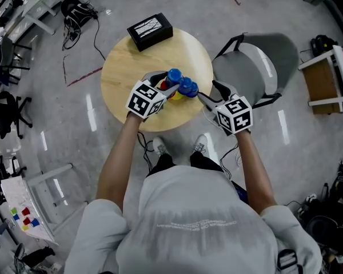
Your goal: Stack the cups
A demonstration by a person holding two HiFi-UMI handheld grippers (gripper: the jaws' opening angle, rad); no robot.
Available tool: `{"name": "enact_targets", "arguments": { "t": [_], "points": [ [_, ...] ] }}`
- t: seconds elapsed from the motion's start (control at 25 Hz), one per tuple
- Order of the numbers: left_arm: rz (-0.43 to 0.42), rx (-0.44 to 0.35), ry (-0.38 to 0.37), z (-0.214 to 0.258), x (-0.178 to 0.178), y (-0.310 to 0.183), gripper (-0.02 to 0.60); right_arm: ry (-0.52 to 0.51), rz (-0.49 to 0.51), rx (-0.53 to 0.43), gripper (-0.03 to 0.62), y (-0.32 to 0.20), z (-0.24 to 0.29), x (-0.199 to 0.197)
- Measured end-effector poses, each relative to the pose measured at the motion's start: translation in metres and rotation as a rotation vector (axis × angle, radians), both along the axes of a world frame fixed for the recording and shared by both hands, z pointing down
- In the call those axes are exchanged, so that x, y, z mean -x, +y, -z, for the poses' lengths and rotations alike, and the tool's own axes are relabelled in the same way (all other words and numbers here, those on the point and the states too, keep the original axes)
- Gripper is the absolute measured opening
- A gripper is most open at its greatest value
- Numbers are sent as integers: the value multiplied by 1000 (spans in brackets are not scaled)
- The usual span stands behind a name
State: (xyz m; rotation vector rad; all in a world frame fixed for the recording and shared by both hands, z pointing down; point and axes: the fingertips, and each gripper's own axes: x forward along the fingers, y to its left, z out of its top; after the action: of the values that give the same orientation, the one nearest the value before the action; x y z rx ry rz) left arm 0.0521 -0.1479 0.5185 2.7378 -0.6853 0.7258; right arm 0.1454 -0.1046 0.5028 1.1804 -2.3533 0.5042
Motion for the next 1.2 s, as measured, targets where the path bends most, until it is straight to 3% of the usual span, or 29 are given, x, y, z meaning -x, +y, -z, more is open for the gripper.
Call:
{"name": "enact_targets", "arguments": {
  "t": [0.6, 0.8, 0.92, 1.08, 1.2],
  "points": [
    [-2, -8, 6, -14, -4, 4, 247, 1, -19, 16, 311, 12, -6, -5],
    [-15, -8, 14, -17, -3, 9, 284, 1, -16, 20, 311, 15, -7, -4],
    [9, -12, 71, -6, 1, 6, 290, 4, -12, 11, 311, 11, -2, -5],
    [52, -27, 224, 22, 15, 3, 296, 37, -14, -51, 307, -2, 13, -8],
    [78, -82, 282, 43, 35, 4, 296, 69, -10, -106, 301, -13, 29, -11]
  ]
}}
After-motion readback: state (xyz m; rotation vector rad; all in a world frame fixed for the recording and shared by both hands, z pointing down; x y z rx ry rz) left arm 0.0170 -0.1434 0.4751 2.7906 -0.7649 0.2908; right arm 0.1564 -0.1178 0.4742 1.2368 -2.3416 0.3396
